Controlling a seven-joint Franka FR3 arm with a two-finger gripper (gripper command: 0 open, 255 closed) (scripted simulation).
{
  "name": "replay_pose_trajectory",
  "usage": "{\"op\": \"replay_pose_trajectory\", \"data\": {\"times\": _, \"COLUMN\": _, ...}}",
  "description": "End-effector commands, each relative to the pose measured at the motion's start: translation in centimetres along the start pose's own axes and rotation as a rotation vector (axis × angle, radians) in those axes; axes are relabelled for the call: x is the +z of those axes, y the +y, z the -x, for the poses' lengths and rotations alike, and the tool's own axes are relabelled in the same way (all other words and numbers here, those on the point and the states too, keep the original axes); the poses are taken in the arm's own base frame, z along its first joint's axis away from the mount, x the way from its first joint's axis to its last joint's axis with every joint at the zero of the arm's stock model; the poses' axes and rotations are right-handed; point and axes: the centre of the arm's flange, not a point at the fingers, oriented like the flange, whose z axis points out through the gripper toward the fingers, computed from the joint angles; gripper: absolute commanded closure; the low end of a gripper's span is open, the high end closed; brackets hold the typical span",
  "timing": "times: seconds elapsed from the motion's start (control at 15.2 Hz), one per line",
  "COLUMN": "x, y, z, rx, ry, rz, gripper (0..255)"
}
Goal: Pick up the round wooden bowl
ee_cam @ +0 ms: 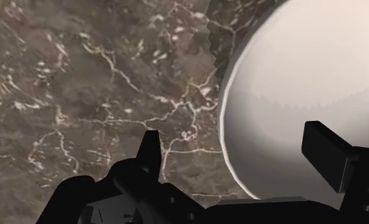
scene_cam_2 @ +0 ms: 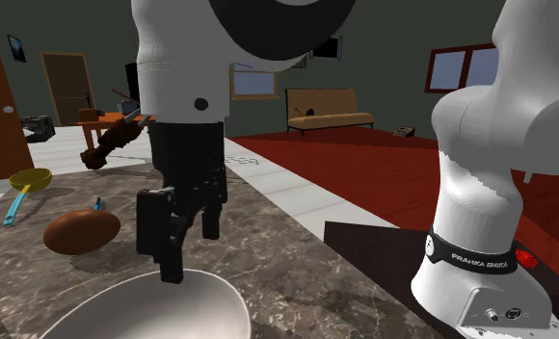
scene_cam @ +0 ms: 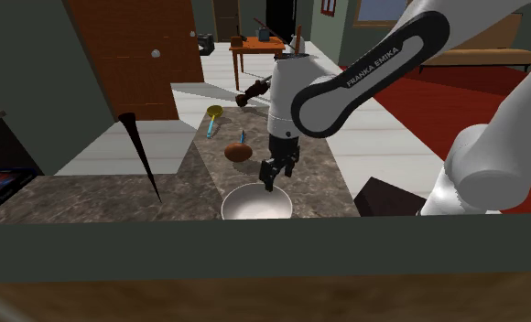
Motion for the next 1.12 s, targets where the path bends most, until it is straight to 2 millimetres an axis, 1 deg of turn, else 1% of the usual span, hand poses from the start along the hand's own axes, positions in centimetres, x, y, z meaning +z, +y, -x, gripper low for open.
{"op": "replay_pose_trajectory", "data": {"times": 0.0, "x": 1.0, "y": -0.1, "z": -0.1, "rx": 0.0, "ry": 0.001, "rz": -0.001, "gripper": 0}}
{"op": "replay_pose_trajectory", "data": {"times": 0.13, "x": 2.4, "y": 0.0, "z": 0.0, "rx": 0.0, "ry": 0.001, "rz": -0.001, "gripper": 0}}
{"op": "replay_pose_trajectory", "data": {"times": 0.26, "x": 2.4, "y": 0.0, "z": 0.0, "rx": 0.0, "ry": 0.001, "rz": -0.001, "gripper": 0}}
{"op": "replay_pose_trajectory", "data": {"times": 0.33, "x": 2.4, "y": -0.1, "z": 0.0, "rx": 0.0, "ry": 0.001, "rz": -0.001, "gripper": 255}}
{"op": "replay_pose_trajectory", "data": {"times": 0.92, "x": 2.4, "y": 0.0, "z": 0.0, "rx": 0.0, "ry": 0.001, "rz": -0.001, "gripper": 255}}
{"op": "replay_pose_trajectory", "data": {"times": 1.06, "x": 1.3, "y": -0.1, "z": -0.1, "rx": 0.0, "ry": 0.001, "rz": -0.001, "gripper": 255}}
